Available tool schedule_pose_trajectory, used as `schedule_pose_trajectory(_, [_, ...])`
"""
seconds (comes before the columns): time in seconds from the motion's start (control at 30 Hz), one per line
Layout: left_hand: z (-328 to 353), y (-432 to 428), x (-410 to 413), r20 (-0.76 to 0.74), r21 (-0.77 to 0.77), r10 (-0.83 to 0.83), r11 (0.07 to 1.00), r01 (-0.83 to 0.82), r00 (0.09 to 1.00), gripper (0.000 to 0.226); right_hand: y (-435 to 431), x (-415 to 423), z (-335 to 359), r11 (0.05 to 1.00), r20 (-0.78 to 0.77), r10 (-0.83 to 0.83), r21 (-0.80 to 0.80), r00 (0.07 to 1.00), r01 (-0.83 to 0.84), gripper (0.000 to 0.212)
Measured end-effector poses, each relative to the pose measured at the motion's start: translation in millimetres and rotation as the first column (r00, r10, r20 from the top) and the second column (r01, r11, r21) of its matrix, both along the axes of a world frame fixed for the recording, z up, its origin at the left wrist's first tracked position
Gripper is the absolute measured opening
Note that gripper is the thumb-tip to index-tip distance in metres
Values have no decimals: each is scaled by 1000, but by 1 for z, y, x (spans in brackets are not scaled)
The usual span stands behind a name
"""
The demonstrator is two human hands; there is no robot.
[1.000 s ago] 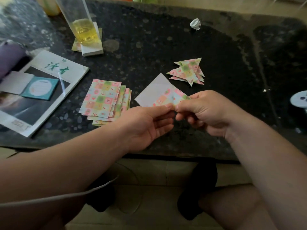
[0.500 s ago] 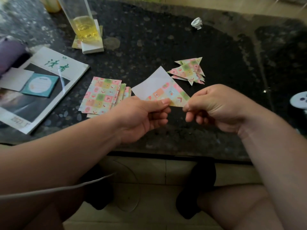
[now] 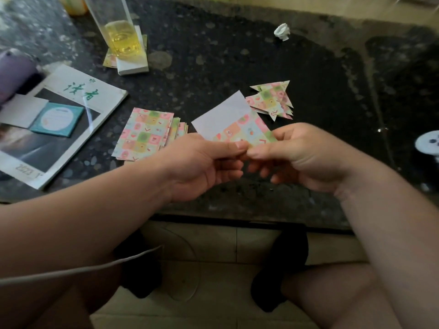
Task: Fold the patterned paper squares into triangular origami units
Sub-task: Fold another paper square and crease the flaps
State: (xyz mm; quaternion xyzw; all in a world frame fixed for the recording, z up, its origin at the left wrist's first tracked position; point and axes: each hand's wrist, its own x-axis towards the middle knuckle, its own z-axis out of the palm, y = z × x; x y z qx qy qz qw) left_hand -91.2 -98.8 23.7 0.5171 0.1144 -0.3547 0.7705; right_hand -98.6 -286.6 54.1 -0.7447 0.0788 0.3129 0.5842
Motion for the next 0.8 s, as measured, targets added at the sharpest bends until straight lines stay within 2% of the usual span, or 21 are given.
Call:
schedule_pose_trajectory(0.07, [0, 0, -1, -22, -19, -9, 1000, 8, 1000, 14, 6, 0, -3, 999, 10, 11, -47, 1000, -11, 7])
schedule_pose_trajectory(0.17, [0, 3, 1, -28, 20, 6, 1000, -5, 1000, 3, 7, 1, -3, 998, 23, -17, -62, 1000, 19, 9])
schedule_pose_trajectory(0.43, [2, 4, 0, 19, 76, -9, 997, 8, 1000, 6, 7, 1, -1, 999, 5, 5, -36, 1000, -5, 8])
schedule_pose_trajectory(0.67, [8, 20, 7, 88, 157, -58, 987, 43, 994, 20, -9, 3, 5, 998, -34, 31, 49, 999, -29, 12])
schedule_pose_trajectory(0.73, [8, 25, 10, 106, 173, -50, 984, 31, 993, 27, -14, 4, 7, 999, -38, 26, 46, 999, -24, 13])
schedule_pose_trajectory(0.8, [8, 33, 16, 120, 209, -23, 978, -3, 993, 24, -20, 5, 8, 999, -37, 3, 46, 999, -2, 14])
